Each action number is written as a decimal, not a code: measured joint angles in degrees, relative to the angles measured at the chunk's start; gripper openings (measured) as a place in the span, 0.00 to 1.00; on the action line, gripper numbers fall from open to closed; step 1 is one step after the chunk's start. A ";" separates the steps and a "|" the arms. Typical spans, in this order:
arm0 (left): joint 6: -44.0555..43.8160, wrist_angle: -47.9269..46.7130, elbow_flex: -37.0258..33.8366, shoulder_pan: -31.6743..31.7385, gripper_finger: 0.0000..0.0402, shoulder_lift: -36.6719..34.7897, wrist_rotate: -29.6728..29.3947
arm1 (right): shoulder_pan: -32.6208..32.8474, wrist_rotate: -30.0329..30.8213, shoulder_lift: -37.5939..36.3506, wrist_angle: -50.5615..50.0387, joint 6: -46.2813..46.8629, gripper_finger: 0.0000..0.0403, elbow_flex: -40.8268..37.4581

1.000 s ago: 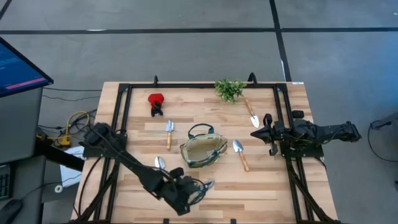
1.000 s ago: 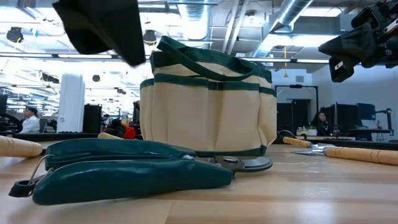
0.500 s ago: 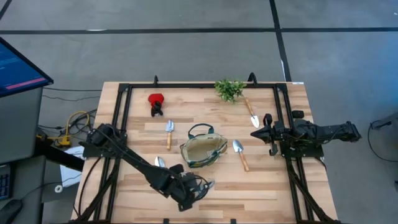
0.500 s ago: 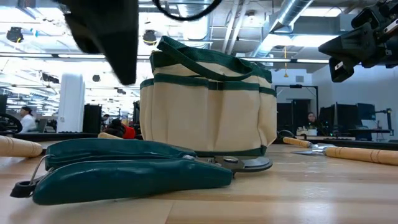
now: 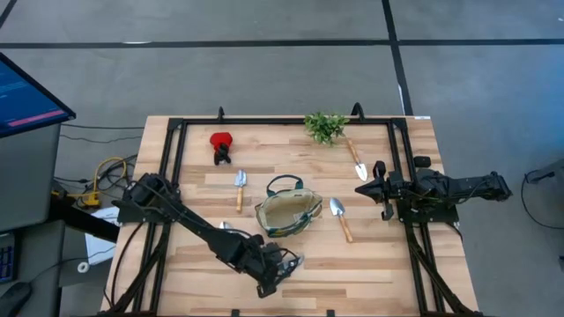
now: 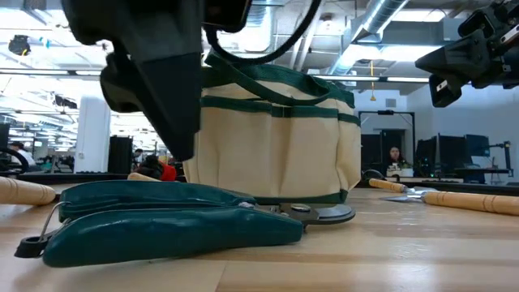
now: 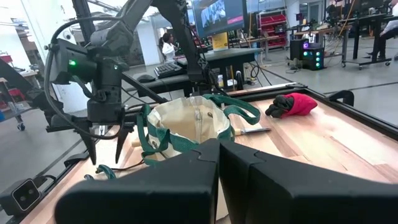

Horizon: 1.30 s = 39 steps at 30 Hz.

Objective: Pick & Place Garden tools in Gardening bag
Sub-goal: Put the green scissors into the gardening bag

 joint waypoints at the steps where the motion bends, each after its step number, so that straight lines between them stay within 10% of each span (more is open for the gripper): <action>1: -0.01 0.03 -0.06 0.04 0.49 0.00 0.10 | 0.00 0.00 0.00 -0.01 0.00 0.00 0.00; 20: -2.58 2.42 0.02 0.01 0.50 5.52 1.96 | 0.00 0.00 0.00 0.03 -0.02 0.00 0.00; 39: -2.50 3.56 -0.04 -0.10 0.08 5.38 1.90 | 0.00 0.00 0.00 0.03 -0.04 0.00 0.00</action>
